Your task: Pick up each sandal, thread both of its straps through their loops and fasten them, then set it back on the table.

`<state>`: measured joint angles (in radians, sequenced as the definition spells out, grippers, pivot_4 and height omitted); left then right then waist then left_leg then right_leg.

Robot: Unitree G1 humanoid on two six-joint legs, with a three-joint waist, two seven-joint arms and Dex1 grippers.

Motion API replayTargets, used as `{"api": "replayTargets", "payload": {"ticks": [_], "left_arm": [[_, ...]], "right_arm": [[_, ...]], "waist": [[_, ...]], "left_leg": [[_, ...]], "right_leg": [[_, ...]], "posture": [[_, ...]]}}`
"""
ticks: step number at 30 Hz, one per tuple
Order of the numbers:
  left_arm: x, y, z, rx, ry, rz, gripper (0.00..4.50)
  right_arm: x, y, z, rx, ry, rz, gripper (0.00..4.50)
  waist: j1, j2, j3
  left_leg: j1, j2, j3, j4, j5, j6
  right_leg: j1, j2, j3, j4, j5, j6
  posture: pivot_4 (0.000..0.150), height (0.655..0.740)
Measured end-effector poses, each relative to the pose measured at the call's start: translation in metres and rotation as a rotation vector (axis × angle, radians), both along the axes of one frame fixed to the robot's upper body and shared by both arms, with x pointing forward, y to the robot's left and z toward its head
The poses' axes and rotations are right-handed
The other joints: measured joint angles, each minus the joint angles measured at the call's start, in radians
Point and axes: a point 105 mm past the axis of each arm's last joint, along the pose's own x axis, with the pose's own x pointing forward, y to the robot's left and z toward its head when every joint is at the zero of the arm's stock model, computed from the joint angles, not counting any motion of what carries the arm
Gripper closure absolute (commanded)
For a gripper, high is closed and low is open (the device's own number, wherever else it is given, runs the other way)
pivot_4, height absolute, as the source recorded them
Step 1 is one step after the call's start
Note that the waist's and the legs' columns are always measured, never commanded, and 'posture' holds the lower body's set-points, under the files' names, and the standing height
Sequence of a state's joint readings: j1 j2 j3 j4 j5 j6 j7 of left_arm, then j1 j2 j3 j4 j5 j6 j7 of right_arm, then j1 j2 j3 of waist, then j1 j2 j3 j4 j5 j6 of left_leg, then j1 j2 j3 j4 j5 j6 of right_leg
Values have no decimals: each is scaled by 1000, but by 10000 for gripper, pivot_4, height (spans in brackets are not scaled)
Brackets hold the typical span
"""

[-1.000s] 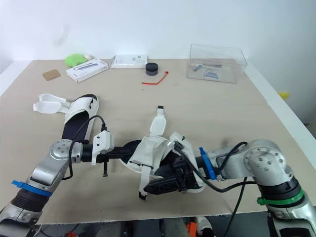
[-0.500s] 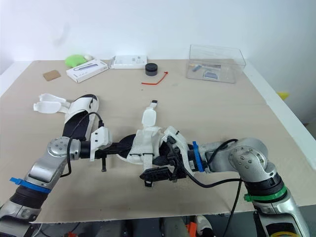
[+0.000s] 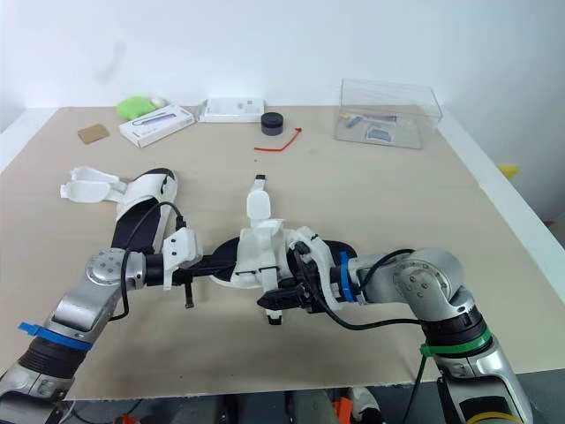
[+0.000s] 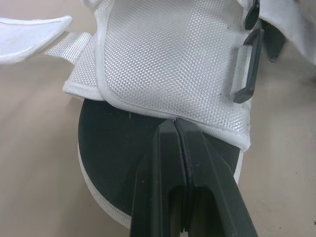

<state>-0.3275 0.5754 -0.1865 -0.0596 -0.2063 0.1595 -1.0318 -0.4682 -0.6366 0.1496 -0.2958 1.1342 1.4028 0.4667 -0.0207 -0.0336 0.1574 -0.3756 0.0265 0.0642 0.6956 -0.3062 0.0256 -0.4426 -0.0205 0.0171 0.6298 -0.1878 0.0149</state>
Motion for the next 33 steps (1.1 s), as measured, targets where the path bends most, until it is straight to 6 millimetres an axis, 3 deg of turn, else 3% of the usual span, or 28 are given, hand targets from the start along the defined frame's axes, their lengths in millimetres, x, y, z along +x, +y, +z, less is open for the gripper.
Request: {"api": "replayTargets", "payload": {"ticks": [1, 2, 3, 8, 19, 22, 26, 29, 31, 33], "left_arm": [[0, 0, 0, 0, 0, 0, 45000], [0, 0, 0, 1, -2, -1, 45000], [0, 0, 0, 1, -1, -1, 45000], [0, 0, 0, 5, -3, 2, 45000], [0, -1, 0, 9, -6, -8, 45000], [0, -1, 0, 10, -5, -7, 45000], [1, -1, -1, 11, -4, -9, 45000], [1, -1, 0, 13, -4, -17, 45000], [1, -2, 0, 14, -3, -21, 45000], [2, -1, 0, 16, -3, -24, 45000]], "right_arm": [[-1, 0, -1, -3, 7, -1, 35845], [-9, -3, -6, -15, 32, 4, 41920], [-13, -3, -8, -18, 44, 15, 44459], [-41, -5, -8, -35, 88, 104, 44459], [-53, -8, 7, -7, 78, 181, 44459], [-51, -6, 12, 9, 46, 189, 34602], [-43, -9, 31, 11, -46, 203, 15900], [-44, -16, 34, -60, -117, 233, 3316], [-39, -23, 33, -141, -214, 247, 1546], [-24, -34, 34, -265, -431, 293, 1546]], "waist": [[0, 0, 0], [0, 0, 0], [0, 0, 0], [0, 0, 0], [0, 0, 0], [0, 0, 0], [0, 0, 0], [1, 0, 0], [1, 0, 0], [1, 1, 0]], "left_leg": [[0, 0, 0, 0, 0, 0], [0, 0, 0, 0, 0, 0], [0, 0, 0, 0, 0, 0], [0, -1, 0, 0, 0, 0], [0, -2, 0, 0, 0, 0], [0, -2, 0, 0, 0, 0], [1, -2, 0, 0, 0, 0], [0, -2, 0, 0, 0, 0], [0, -3, 0, 0, 0, 0], [1, -4, 0, 0, 0, 0]], "right_leg": [[0, 0, 0, 0, 0, 0], [0, 0, 0, 0, 0, 0], [0, 0, 0, 0, 0, 0], [0, 0, 0, 0, 0, 1], [0, -1, 0, 0, -1, 2], [0, -1, 0, 0, -1, 2], [0, -1, -1, 0, -1, 3], [0, -2, -1, 0, -2, 3], [0, -2, -2, 0, -2, 4], [0, -3, -3, 0, -6, 11]], "posture": [[1500, 7400], [1500, 7400], [1500, 7400], [1500, 7400], [1500, 7400], [1500, 7400], [1500, 7400], [1500, 7400], [1500, 7400], [1500, 7400]]}}
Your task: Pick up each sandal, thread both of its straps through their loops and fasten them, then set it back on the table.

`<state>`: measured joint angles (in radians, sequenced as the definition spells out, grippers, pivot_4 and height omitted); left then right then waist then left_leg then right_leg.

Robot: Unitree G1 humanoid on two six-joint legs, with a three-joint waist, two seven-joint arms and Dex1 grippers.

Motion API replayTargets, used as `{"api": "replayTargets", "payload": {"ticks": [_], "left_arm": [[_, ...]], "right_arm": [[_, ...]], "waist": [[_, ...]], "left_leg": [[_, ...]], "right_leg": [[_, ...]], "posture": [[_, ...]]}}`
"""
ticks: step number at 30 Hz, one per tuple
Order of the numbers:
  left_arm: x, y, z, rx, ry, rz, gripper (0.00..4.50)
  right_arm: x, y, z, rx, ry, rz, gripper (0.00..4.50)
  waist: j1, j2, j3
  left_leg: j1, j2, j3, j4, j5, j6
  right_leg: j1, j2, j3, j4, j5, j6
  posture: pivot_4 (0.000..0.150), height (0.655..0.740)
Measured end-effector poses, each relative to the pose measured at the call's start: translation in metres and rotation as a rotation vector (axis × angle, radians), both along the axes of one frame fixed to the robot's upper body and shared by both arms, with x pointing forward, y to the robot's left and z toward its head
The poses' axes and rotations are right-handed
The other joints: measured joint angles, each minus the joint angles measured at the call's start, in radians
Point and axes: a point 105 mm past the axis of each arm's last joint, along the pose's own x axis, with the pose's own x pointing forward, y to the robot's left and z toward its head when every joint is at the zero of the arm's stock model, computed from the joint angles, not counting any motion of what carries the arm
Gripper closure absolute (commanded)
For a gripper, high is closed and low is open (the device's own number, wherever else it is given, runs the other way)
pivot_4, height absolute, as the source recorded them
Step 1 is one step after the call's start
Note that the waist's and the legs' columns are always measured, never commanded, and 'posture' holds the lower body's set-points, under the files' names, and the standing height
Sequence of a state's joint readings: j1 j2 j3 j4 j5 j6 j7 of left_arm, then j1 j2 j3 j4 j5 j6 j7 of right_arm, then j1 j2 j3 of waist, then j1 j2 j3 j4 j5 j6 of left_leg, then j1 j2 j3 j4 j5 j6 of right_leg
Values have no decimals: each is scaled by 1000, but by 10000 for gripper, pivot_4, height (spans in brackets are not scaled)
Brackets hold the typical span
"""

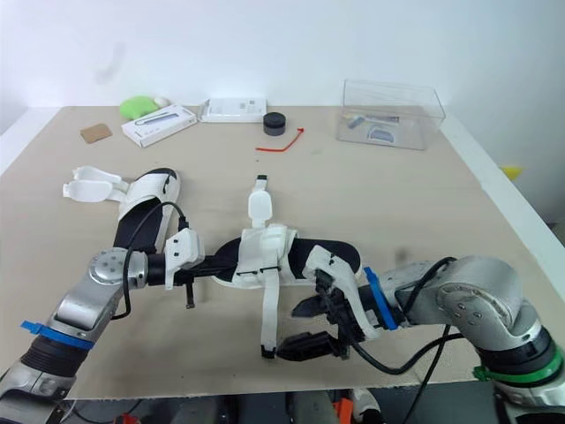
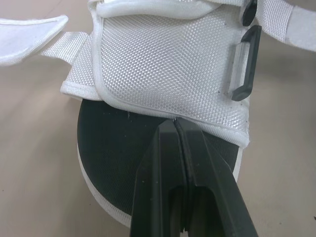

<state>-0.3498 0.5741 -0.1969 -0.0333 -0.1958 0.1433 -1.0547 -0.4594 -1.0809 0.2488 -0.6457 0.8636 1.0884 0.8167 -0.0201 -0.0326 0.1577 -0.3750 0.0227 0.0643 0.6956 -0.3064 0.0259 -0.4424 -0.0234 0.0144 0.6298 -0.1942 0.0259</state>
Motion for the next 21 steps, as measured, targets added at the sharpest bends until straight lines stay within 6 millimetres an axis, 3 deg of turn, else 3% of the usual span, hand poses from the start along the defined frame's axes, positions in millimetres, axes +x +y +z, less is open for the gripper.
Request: {"api": "replayTargets", "payload": {"ticks": [3, 6, 9, 11, 16, 21], "left_arm": [[1, 1, 0, 2, -5, -1, 45000], [1, 1, 0, 2, -5, -4, 45000], [1, 0, 0, 2, -5, -7, 45000], [1, 0, 0, 1, -4, -6, 45000], [1, 1, 0, 1, -2, -3, 45000], [1, 1, -1, 1, 1, 3, 45000]], "right_arm": [[19, 4, 17, -24, -395, 198, 1546], [18, 11, 22, -27, -609, 384, 1546], [18, 17, 25, -48, -883, 593, 1546], [18, 18, 16, -87, -1102, 765, 1546], [22, 17, -4, -121, -1280, 919, 1546], [22, 35, -12, -61, -1338, 978, 1546]], "waist": [[0, 0, 0], [0, 0, 0], [1, 0, 0], [1, -1, 0], [1, -1, 0], [1, -1, 0]], "left_leg": [[1, 0, 1, 0, 0, 0], [1, 0, 1, 0, 0, 0], [1, 0, 3, 0, 0, 0], [2, -1, 4, 0, 0, 0], [3, -1, 5, 0, 0, -1], [5, -1, 5, 0, 1, -1]], "right_leg": [[0, 0, 1, 0, 0, 1], [0, 0, 1, 1, 0, 0], [0, 0, 2, 1, 0, 0], [0, 0, 3, 1, 2, -2], [1, 0, 4, 2, 4, -7], [1, 1, 5, 4, 5, -9]], "posture": [[1500, 7400], [1500, 7400], [1500, 7400], [1500, 7400], [1500, 7400], [1500, 7400]]}}
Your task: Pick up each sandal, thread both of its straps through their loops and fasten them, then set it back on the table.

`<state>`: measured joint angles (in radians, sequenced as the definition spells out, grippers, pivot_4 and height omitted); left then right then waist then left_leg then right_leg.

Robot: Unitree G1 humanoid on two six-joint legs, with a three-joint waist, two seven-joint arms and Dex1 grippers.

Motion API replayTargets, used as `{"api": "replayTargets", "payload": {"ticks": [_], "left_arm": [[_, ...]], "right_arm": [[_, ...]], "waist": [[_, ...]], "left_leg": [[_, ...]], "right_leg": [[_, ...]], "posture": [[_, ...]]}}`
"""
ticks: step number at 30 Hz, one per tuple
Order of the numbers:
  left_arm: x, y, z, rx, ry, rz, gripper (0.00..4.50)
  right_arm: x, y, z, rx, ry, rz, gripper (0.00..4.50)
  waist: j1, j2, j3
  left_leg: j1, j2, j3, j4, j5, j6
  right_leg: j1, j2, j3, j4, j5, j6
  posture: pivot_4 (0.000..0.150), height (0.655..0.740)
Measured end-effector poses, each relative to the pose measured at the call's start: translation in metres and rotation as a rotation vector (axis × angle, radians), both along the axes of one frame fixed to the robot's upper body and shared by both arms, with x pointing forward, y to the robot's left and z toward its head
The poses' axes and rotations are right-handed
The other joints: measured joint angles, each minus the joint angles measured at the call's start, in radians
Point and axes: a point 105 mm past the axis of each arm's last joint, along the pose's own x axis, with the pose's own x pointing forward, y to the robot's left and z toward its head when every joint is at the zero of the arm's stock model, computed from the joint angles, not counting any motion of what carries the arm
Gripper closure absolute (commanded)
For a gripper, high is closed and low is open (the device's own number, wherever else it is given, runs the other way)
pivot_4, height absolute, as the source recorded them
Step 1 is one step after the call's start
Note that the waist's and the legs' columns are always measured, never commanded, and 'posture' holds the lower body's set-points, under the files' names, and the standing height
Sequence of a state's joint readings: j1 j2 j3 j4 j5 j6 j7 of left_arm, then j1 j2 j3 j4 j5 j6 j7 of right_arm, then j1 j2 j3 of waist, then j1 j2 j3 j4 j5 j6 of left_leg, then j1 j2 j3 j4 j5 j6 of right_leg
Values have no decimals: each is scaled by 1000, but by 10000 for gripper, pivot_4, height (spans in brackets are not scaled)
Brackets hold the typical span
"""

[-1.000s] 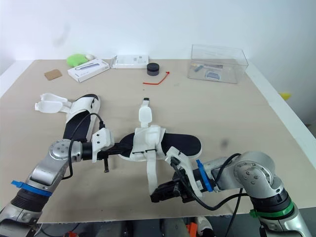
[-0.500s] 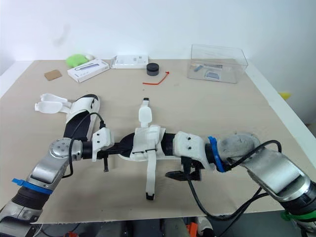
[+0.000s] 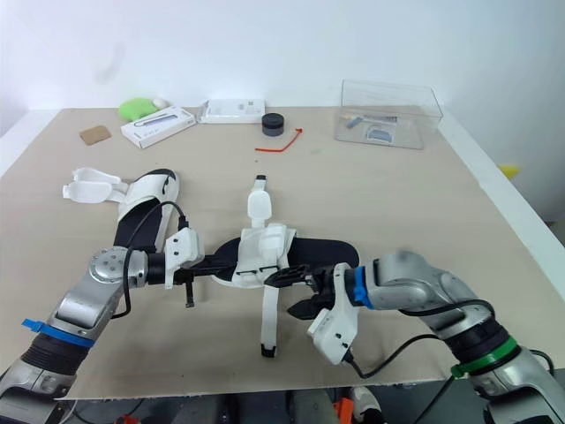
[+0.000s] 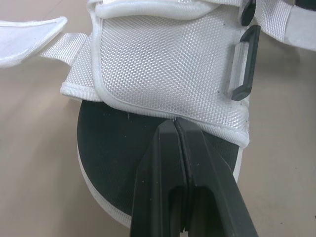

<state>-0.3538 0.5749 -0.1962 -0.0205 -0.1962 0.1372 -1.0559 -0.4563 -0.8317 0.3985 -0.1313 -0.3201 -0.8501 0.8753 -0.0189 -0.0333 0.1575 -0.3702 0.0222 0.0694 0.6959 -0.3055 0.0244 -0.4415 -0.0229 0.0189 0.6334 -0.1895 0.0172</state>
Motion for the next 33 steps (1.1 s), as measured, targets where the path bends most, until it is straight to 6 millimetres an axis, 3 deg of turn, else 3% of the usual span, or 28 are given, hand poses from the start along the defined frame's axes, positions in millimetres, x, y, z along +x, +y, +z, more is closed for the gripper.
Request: {"api": "replayTargets", "payload": {"ticks": [12, 17, 20, 22, 27, 33], "left_arm": [[-1, 0, -1, -4, 2, 11, 45000], [-1, 0, -1, -4, 3, 16, 45000], [-1, 0, -1, -4, 3, 17, 45000], [-1, 0, -1, -5, 3, 18, 45000], [-2, 0, -1, -6, 1, 20, 45000], [-2, 2, -1, -6, 2, 26, 45000]], "right_arm": [[-7, 12, 1, -15, 60, 70, 1546], [-8, 13, 1, -10, 98, 66, 21726], [-8, 15, 1, -3, 119, 61, 36771], [-7, 15, 1, -4, 127, 57, 43149], [-8, 15, -5, 3, 176, 34, 43149], [-2, 20, -8, 125, 389, -89, 43149]], "waist": [[0, 0, 0], [0, 0, 0], [0, 0, 0], [0, 0, 0], [1, 0, 0], [0, 0, 0]], "left_leg": [[1, 0, 0, 0, 0, 0], [1, 0, 0, 0, 0, 0], [1, 0, 0, 0, 0, 0], [1, 0, 0, 0, 0, 0], [1, 0, 0, 0, 0, 0], [1, 0, 0, 0, 0, 0]], "right_leg": [[0, 0, 0, 1, 0, -1], [0, 0, 0, 1, 0, -1], [0, 0, 0, 1, 0, -1], [0, 0, 0, 1, 0, -1], [0, 0, 0, 1, 0, -1], [0, 0, 0, 2, 0, -2]], "posture": [[1500, 7400], [1500, 7400], [1500, 7400], [1500, 7400], [1500, 7400], [1500, 7400]]}}
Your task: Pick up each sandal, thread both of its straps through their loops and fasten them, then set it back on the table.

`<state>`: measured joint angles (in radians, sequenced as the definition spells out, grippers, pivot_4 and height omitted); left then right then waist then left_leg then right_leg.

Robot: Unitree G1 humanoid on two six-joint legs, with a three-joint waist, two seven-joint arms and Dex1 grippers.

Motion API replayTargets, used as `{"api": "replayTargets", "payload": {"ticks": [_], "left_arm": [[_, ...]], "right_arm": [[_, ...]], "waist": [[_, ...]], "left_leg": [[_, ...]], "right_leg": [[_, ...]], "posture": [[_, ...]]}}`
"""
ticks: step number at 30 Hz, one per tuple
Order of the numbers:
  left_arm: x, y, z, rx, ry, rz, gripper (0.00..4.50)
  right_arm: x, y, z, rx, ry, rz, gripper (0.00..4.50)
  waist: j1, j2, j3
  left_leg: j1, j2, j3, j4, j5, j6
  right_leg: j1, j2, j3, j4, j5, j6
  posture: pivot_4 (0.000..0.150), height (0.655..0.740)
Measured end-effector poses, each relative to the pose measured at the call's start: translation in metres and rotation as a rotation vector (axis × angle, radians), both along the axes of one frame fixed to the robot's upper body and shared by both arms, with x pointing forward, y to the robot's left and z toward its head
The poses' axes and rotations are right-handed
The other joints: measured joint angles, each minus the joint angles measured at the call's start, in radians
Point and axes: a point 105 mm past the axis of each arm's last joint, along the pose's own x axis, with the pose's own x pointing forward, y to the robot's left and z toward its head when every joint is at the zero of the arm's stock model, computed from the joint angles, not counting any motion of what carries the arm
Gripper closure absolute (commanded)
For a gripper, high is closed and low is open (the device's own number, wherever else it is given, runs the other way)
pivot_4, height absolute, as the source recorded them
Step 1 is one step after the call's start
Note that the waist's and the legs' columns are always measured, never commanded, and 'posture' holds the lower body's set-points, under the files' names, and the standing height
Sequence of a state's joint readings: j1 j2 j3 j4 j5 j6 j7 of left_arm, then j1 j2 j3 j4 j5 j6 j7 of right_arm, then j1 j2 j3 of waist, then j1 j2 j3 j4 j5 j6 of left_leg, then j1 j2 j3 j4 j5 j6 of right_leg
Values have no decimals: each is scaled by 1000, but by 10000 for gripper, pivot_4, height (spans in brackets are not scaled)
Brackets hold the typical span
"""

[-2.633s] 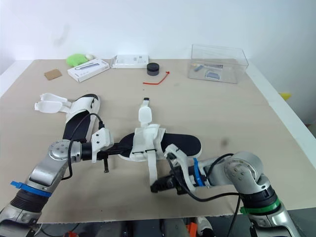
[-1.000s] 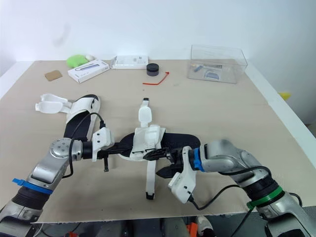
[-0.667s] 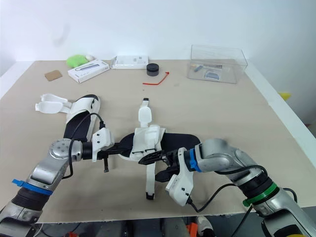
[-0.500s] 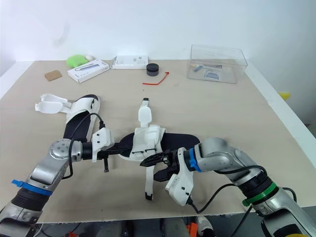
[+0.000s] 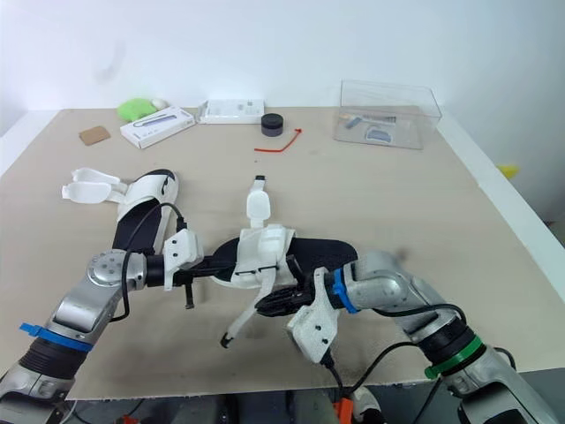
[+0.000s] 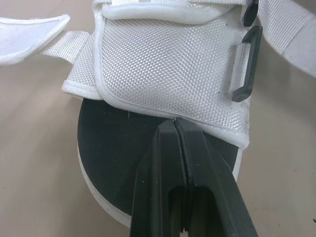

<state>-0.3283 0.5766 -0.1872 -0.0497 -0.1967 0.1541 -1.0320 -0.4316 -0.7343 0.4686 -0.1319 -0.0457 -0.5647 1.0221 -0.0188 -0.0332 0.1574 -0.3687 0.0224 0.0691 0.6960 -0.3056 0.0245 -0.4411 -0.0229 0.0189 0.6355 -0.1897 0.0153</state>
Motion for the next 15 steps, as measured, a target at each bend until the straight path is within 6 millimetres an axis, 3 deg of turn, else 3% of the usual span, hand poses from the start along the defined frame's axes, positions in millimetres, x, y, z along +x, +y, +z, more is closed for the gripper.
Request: {"api": "replayTargets", "payload": {"ticks": [5, 8, 15], "left_arm": [[0, 1, 0, 0, 0, 4, 45000], [0, 1, 0, 1, 1, 5, 45000], [2, 1, 0, 3, 3, 1, 45000]], "right_arm": [[22, 7, 41, 269, 299, -219, 43149], [46, 3, 63, 449, 547, -395, 43149], [73, -3, 66, 592, 927, -636, 43149]], "waist": [[0, 0, 0], [0, 0, 0], [0, 0, 0]], "left_leg": [[0, 1, -1, 0, 1, -1], [0, 1, -1, 0, 1, -2], [-1, 1, -3, 0, 1, -2]], "right_leg": [[0, 0, -1, 2, 1, -1], [0, 0, -1, 2, 1, -2], [-1, 0, -1, 2, 1, -2]], "posture": [[1500, 7400], [1500, 7400], [1500, 7400]]}}
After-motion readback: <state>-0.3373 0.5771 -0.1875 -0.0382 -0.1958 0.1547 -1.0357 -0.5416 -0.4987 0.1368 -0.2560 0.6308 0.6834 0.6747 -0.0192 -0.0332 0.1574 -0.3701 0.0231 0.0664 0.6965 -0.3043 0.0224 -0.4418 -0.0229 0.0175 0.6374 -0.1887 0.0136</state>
